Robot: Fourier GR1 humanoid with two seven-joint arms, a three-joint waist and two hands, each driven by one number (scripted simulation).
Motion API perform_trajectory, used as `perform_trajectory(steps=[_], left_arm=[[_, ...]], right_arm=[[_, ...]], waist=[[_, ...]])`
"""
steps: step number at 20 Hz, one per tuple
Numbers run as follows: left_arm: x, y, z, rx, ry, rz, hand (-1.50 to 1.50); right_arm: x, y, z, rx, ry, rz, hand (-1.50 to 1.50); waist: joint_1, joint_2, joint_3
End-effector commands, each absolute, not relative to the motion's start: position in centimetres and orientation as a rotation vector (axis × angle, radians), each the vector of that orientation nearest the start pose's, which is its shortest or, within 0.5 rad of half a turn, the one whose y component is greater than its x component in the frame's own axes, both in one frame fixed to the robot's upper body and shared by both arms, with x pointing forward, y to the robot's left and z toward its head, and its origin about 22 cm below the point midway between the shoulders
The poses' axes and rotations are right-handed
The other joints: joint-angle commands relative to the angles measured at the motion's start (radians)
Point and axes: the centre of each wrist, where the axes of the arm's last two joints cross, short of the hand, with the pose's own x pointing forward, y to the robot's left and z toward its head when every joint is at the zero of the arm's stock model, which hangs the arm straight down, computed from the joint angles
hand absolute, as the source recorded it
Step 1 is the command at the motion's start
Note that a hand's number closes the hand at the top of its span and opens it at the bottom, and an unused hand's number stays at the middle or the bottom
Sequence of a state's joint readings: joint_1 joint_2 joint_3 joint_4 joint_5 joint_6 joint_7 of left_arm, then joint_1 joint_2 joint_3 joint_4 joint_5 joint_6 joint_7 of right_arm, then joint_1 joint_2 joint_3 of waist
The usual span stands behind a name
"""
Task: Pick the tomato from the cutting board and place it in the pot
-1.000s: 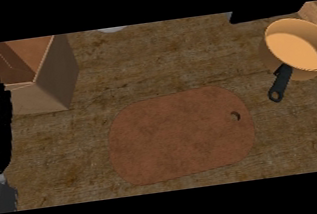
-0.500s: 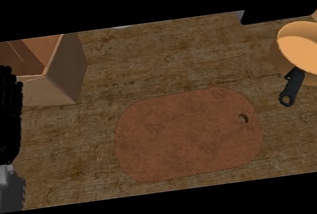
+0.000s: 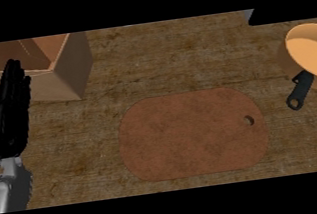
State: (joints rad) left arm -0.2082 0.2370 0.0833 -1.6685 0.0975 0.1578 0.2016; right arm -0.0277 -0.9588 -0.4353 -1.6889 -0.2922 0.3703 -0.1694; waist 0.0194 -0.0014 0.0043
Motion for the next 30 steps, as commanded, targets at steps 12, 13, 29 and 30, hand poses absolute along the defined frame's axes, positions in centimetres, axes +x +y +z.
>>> perform_trajectory(steps=[12,13,29,30], left_arm=[[29.8,26.2,9.4,0.148,-1.629,0.022,0.00],[28.7,26.7,9.2,0.156,-1.624,0.020,0.00],[29.2,27.3,9.3,0.164,-1.626,0.047,0.00],[28.8,26.9,9.1,0.155,-1.634,0.036,0.00]], right_arm=[[30.3,-45.5,17.0,-1.012,-1.805,0.839,1.50],[32.0,-43.9,17.6,-1.016,-1.808,0.830,1.50],[37.9,-43.9,10.6,-0.414,-1.714,0.707,-1.50],[38.2,-43.3,10.0,-0.355,-1.737,0.685,-1.50]], waist=[[0.032,0.018,-0.002],[0.032,0.012,-0.003],[0.029,0.016,-0.002],[0.036,0.017,-0.001]])
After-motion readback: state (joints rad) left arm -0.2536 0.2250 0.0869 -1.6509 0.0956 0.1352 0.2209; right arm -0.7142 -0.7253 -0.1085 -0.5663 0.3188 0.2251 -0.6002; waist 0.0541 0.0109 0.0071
